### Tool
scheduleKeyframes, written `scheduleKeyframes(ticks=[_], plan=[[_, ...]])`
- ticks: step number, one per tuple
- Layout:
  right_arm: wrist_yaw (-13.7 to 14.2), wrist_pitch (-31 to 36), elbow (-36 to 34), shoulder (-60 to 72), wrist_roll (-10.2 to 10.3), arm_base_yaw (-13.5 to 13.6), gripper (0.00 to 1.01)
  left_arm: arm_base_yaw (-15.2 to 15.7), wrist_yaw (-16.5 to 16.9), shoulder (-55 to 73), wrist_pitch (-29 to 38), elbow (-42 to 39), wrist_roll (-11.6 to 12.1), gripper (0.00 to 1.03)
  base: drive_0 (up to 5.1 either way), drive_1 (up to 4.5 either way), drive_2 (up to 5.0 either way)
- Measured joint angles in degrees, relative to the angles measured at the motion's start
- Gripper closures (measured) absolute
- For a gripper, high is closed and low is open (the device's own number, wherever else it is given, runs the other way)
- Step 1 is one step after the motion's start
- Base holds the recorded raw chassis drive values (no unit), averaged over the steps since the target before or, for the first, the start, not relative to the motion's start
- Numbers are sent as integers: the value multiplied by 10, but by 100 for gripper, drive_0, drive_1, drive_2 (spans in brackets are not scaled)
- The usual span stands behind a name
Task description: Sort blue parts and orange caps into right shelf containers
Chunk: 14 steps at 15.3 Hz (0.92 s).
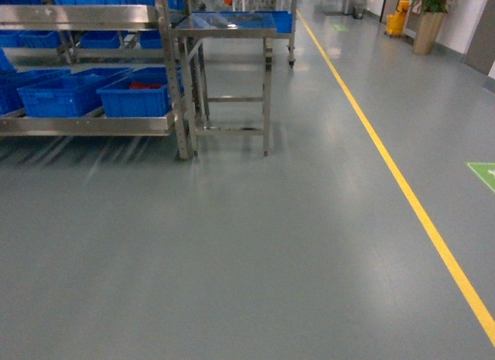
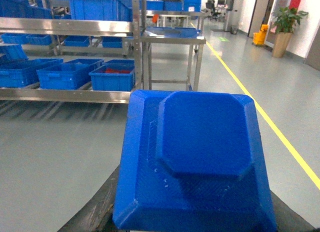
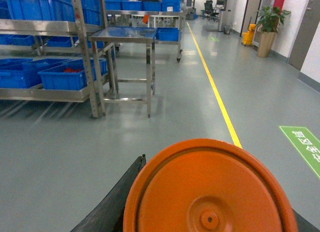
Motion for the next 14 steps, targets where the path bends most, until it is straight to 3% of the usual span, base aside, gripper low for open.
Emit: scheduleKeyframes(ticks=[14], plan=[[0,0,0,0,0,0,57,0,0,0,1,0,0,59,4,436,-429]])
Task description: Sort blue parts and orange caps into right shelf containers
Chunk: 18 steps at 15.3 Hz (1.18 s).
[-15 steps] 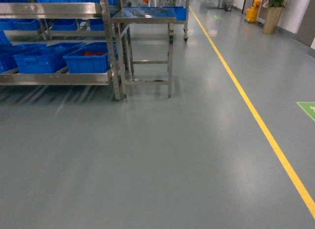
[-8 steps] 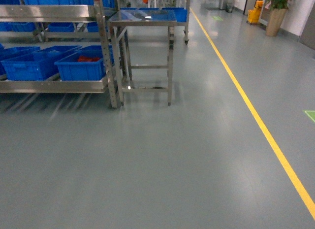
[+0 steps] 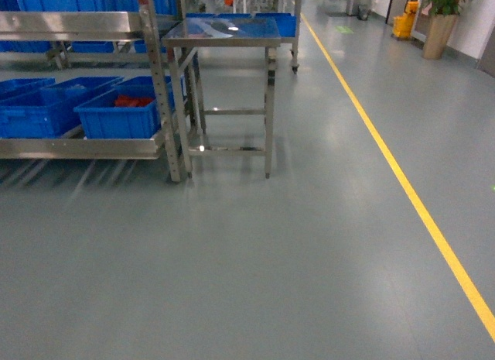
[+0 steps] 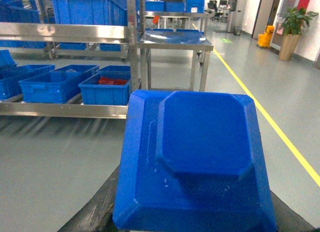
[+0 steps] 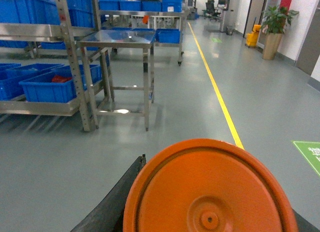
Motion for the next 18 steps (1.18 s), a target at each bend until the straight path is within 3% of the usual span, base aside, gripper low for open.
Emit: scheduleKeyframes(ticks=[18], plan=[[0,0,0,0,0,0,57,0,0,0,-2,0,0,60,-2,431,-436]])
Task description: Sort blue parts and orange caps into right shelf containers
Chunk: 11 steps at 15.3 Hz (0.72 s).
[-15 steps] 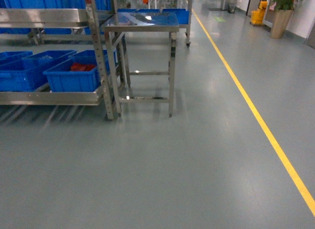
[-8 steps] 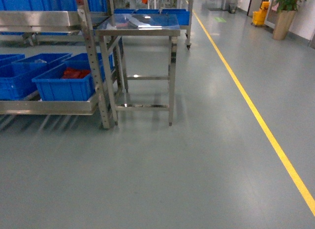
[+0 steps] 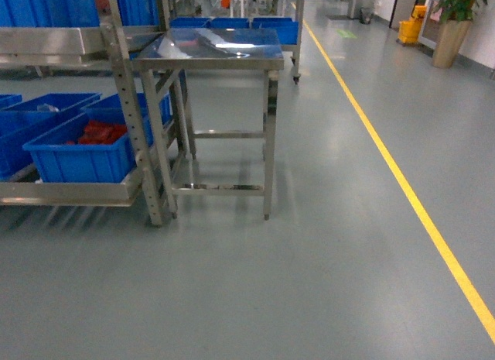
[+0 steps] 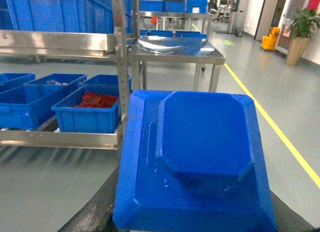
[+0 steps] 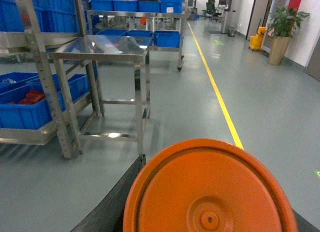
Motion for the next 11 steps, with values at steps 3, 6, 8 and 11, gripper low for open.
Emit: scheduleKeyframes(ticks=[3,6,8,11], plan=[[0,0,0,0,0,0,57,0,-1,0,0,0,0,60,3,436,-431],[0,0,0,0,0,0,57,0,-1,0,1,0,0,60,8,441,-426],[0,1,0,0,0,0,57,0,0,0,2,0,0,60,8,441,-426],[0,0,0,0,0,0,57,0,0,0,1,0,0,60,8,441,-426]])
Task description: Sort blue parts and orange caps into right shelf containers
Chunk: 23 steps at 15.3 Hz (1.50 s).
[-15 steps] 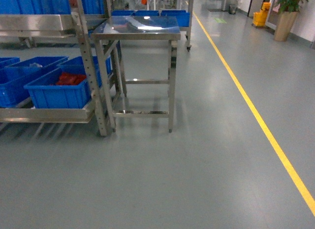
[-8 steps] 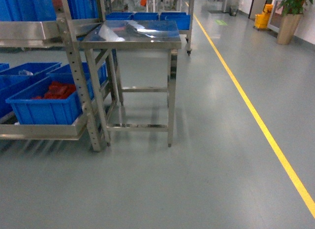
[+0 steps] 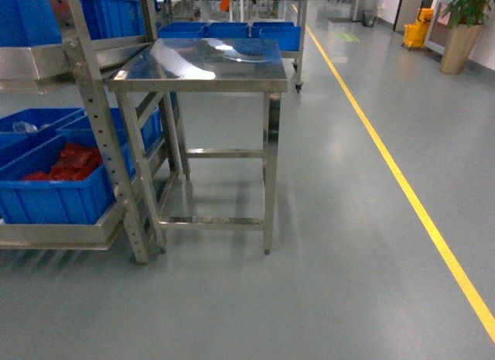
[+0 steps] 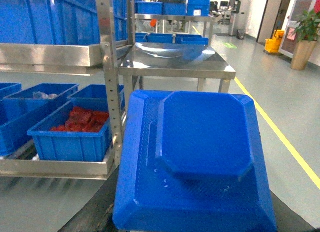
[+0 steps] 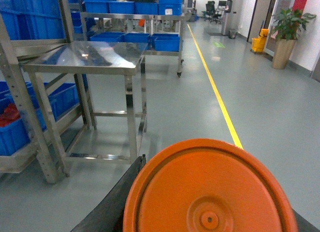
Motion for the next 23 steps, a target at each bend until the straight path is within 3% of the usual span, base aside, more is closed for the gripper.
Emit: scheduleKeyframes(ticks=[23], plan=[[1,1,0,0,0,0,57,0,1,0,1,0,0,60,7,441,-426]])
